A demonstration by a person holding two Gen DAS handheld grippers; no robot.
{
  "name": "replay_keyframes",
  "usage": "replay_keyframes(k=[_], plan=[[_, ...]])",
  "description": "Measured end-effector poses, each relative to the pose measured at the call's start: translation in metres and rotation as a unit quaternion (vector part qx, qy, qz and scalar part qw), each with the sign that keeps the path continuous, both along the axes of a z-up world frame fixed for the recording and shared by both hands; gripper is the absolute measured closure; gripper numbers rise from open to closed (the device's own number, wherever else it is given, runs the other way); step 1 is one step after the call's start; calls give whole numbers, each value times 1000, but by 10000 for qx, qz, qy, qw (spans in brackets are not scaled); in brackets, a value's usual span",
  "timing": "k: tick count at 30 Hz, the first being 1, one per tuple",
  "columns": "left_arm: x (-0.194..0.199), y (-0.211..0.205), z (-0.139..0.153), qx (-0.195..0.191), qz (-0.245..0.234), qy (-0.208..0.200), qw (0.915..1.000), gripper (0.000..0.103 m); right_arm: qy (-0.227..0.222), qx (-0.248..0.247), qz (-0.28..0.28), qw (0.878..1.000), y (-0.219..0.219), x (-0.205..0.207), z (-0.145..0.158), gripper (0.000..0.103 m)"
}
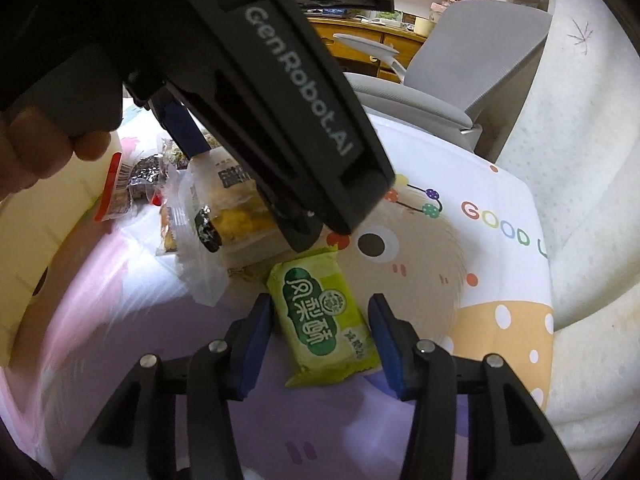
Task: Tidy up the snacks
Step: 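Grasp the yellow puffs bag with the left tool while the right tool grasps the green packet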
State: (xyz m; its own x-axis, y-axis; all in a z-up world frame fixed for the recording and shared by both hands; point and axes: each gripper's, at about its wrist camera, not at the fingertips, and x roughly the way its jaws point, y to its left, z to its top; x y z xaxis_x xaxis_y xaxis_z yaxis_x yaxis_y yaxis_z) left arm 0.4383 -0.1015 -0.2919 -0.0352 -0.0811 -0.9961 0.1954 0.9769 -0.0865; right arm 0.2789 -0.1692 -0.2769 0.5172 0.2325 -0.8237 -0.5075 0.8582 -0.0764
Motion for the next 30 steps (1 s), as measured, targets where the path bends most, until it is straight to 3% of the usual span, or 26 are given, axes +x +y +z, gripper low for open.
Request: replay_keyframes(k=[5, 8, 17, 30], plan=[[2, -3, -4, -32, 40, -147, 9999, 3, 79, 83, -45, 9999, -3, 0, 0, 57], [-1, -1, -3, -195, 108, -187, 9996, 17, 191, 190, -89, 9996, -8, 8, -2, 61], [-14, 19, 4, -275, 434, -275, 9983, 31, 398, 218, -294, 9985, -9, 13, -1, 65], [-54, 33, 30, -195, 663, -252, 9973, 33, 961, 424, -597, 9927, -16, -9, 4, 66]])
